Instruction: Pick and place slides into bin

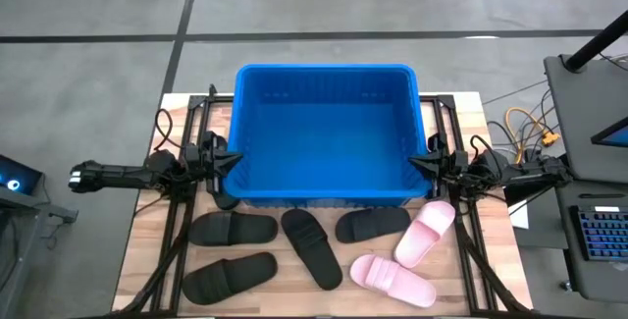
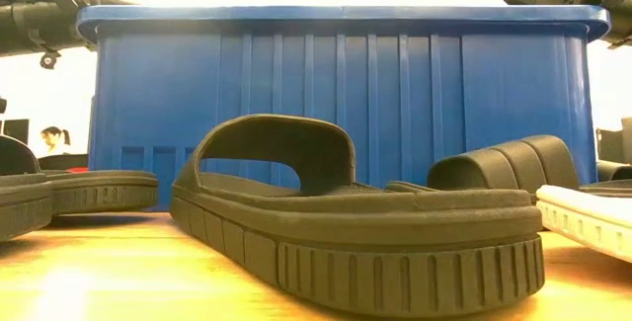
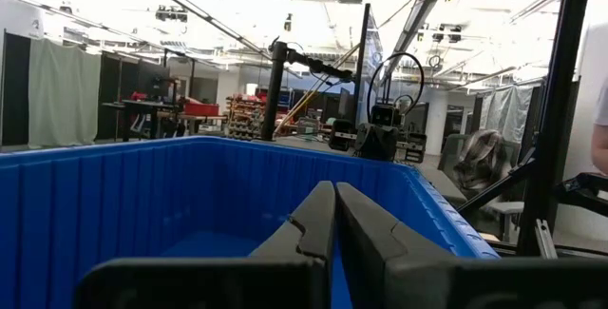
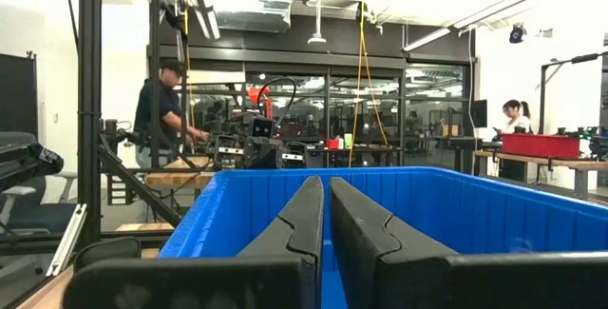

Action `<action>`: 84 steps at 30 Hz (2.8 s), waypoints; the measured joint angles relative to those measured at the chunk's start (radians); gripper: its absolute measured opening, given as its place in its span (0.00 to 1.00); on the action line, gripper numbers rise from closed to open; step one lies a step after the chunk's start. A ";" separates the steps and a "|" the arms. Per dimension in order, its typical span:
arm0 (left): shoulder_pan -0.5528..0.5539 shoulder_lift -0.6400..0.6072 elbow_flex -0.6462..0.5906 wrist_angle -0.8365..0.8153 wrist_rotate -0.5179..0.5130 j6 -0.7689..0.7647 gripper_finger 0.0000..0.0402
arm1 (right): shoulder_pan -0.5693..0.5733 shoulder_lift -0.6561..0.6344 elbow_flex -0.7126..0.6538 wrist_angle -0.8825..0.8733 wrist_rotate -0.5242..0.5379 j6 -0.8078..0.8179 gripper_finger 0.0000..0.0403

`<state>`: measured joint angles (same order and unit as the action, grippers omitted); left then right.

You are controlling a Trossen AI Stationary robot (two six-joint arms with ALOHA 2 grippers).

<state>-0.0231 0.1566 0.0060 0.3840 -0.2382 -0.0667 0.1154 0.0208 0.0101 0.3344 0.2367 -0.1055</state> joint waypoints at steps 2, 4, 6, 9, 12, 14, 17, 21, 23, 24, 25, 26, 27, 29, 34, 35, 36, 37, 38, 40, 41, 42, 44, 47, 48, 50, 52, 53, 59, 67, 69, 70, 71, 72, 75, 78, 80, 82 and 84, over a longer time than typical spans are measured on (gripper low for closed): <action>0.000 0.000 0.000 0.000 0.000 0.000 0.00 | 0.000 0.000 0.000 0.000 0.000 0.000 0.03; 0.000 0.000 0.000 0.000 0.000 0.000 0.00 | 0.000 0.000 0.000 0.000 0.000 0.000 0.03; 0.000 0.000 0.000 0.000 0.000 0.000 0.00 | 0.000 0.000 0.000 0.000 0.000 0.000 0.03; 0.000 0.000 0.000 0.000 0.000 0.000 0.00 | 0.000 0.000 0.000 0.000 0.000 0.000 0.03; 0.000 0.000 0.000 0.000 0.000 0.000 0.00 | 0.000 0.000 0.000 0.000 0.000 0.000 0.03; 0.000 0.000 0.000 0.000 0.000 0.000 0.00 | 0.000 0.000 0.000 0.000 0.000 0.000 0.03; 0.000 0.000 0.000 0.000 0.000 0.000 0.00 | 0.000 0.000 0.000 0.000 0.000 0.000 0.03; 0.000 0.000 0.000 0.000 0.000 0.000 0.00 | 0.000 0.000 0.000 0.000 0.000 0.000 0.03; 0.000 0.000 0.000 0.000 0.000 0.000 0.00 | 0.000 0.000 0.000 0.000 0.000 0.000 0.03; 0.000 0.000 0.000 0.000 0.000 0.000 0.00 | 0.000 0.000 0.000 0.000 0.000 0.000 0.03; 0.000 0.000 0.000 0.000 0.000 0.003 0.00 | 0.000 0.000 0.000 0.001 0.000 0.000 0.03; 0.000 0.000 0.000 0.000 -0.001 0.008 0.00 | 0.000 0.000 0.000 0.006 0.000 -0.001 0.03; 0.000 0.000 0.000 -0.001 -0.005 0.027 0.00 | 0.000 0.001 -0.001 0.014 0.000 0.000 0.03; 0.000 0.000 0.000 0.004 -0.015 0.075 0.00 | 0.000 0.002 -0.003 0.034 0.001 0.020 0.03; 0.000 0.001 0.000 0.038 -0.018 0.035 0.00 | 0.000 0.002 -0.003 0.119 0.000 0.168 0.03; 0.000 0.001 0.000 0.054 -0.018 0.018 0.00 | 0.000 0.002 -0.003 0.139 0.000 0.211 0.03; 0.000 0.000 0.000 0.065 -0.021 0.005 0.00 | -0.001 0.002 -0.003 0.163 0.001 0.243 0.03; 0.000 -0.001 0.000 0.074 -0.022 -0.003 0.00 | -0.001 0.002 -0.003 0.188 0.006 0.269 0.03; 0.000 -0.002 0.000 0.094 -0.024 -0.004 0.00 | -0.001 0.002 -0.003 0.214 0.022 0.290 0.03; 0.000 0.001 0.000 0.167 -0.032 -0.005 0.00 | -0.001 0.002 -0.003 0.291 0.071 0.338 0.03; 0.000 0.003 0.000 0.206 -0.032 -0.006 0.00 | -0.001 0.002 -0.003 0.344 0.100 0.362 0.03; 0.000 0.006 0.000 0.248 -0.032 -0.006 0.00 | -0.001 0.002 -0.003 0.400 0.135 0.384 0.03; 0.000 0.014 0.003 0.337 -0.032 -0.006 0.00 | -0.001 0.002 -0.002 0.497 0.208 0.398 0.03; 0.000 0.028 0.026 0.407 -0.032 -0.005 0.00 | -0.001 0.001 -0.002 0.608 0.305 0.397 0.03; 0.001 0.035 0.039 0.429 -0.032 -0.005 0.00 | -0.001 0.001 -0.002 0.628 0.314 0.395 0.03; 0.002 0.048 0.064 0.437 -0.047 -0.006 0.00 | 0.000 0.001 0.005 0.631 0.313 0.380 0.03; 0.002 0.063 0.082 0.428 -0.065 -0.006 0.00 | 0.000 0.006 0.035 0.591 0.293 0.375 0.03; 0.002 0.073 0.092 0.428 -0.066 -0.005 0.00 | 0.000 0.009 0.057 0.557 0.276 0.362 0.03; 0.002 0.140 0.147 0.431 -0.060 0.003 0.09 | 0.000 0.078 0.301 0.208 0.223 0.290 0.13; 0.002 0.200 0.220 0.470 -0.057 -0.007 0.38 | 0.000 0.283 0.767 -0.387 0.087 0.324 0.39; 0.002 0.204 0.233 0.511 -0.057 -0.007 0.43 | 0.000 0.332 0.874 -0.511 0.038 0.302 0.43; 0.002 0.204 0.235 0.531 -0.057 -0.006 0.44 | 0.000 0.357 0.921 -0.568 0.018 0.299 0.45; 0.002 0.202 0.236 0.548 -0.058 -0.006 0.46 | 0.000 0.378 0.964 -0.621 0.000 0.299 0.46; 0.002 0.201 0.237 0.564 -0.057 -0.007 0.47 | 0.000 0.399 1.004 -0.674 -0.010 0.305 0.47; 0.002 0.188 0.238 0.582 -0.059 -0.102 0.48 | 0.000 0.451 1.101 -0.801 -0.013 0.338 0.47; 0.002 0.181 0.235 0.580 -0.101 -0.122 0.48 | 0.000 0.492 1.160 -0.888 -0.012 0.341 0.47; 0.002 0.184 0.233 0.577 -0.121 -0.090 0.48 | 0.000 0.513 1.192 -0.931 -0.012 0.341 0.47; 0.001 0.192 0.233 0.577 -0.169 -0.077 0.48 | 0.000 0.532 1.224 -0.969 -0.012 0.341 0.47; 0.001 0.204 0.233 0.578 -0.250 -0.099 0.48 | 0.000 0.546 1.255 -0.994 -0.012 0.342 0.47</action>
<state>-0.0219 0.3607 0.2386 0.9620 -0.4885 -0.1661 0.1154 0.5672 1.2654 -0.6597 0.2249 0.2367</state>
